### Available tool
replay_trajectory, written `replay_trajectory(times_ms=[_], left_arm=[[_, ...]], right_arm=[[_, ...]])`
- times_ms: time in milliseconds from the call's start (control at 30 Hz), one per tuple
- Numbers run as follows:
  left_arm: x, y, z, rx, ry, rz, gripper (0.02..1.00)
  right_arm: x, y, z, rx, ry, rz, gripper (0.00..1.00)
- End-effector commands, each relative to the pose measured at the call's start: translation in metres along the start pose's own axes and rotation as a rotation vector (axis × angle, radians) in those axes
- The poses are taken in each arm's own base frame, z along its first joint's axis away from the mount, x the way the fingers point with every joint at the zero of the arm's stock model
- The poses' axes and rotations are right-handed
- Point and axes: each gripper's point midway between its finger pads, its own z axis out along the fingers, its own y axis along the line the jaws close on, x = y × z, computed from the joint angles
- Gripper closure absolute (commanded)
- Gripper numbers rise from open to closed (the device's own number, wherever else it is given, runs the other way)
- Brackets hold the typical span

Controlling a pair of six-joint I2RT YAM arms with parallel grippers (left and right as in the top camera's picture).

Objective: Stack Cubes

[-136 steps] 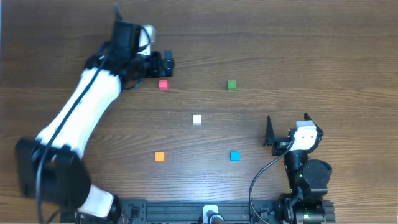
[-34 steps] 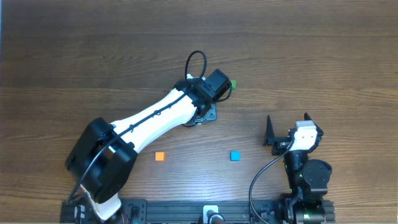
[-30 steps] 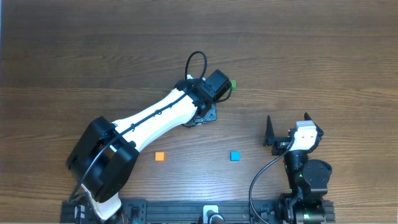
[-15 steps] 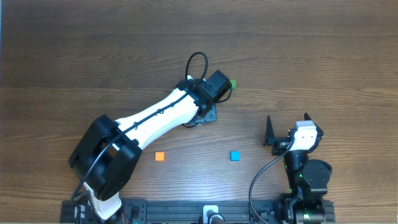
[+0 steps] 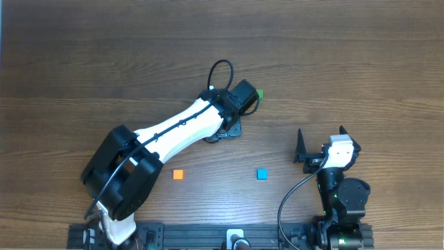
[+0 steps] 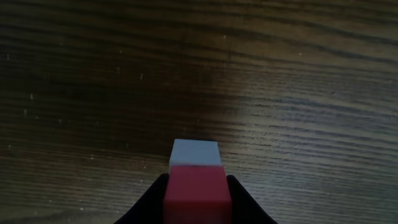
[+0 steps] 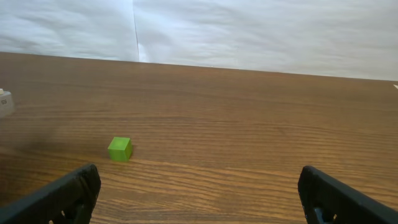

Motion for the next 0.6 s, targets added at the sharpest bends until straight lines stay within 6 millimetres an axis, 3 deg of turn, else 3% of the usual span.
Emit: replay_trajectory(times_ms=[33, 267, 500, 567, 600], left_arm=[[0.0041, 0.0033, 0.0087, -0.019, 0.018, -0.016, 0.901], [0.0042, 0.0032, 0.0087, -0.019, 0.018, -0.016, 0.660], [0.0037, 0.0035, 0.0085, -0.020, 0.015, -0.016, 0.551], [0.0030, 0.0030, 0.0069, -0.017, 0.011, -0.016, 0.452], [0.0024, 0.0025, 0.0048, -0.013, 0.007, -0.016, 0.356]], right_arm=[[0.0020, 0.0009, 0.0003, -0.008, -0.002, 0.003, 0.007], [0.0020, 0.0009, 0.0003, -0.008, -0.002, 0.003, 0.007], [0.0020, 0.0009, 0.0003, -0.008, -0.002, 0.003, 0.007], [0.0020, 0.0009, 0.0003, -0.008, -0.002, 0.003, 0.007], [0.0020, 0.0009, 0.0003, -0.008, -0.002, 0.003, 0.009]])
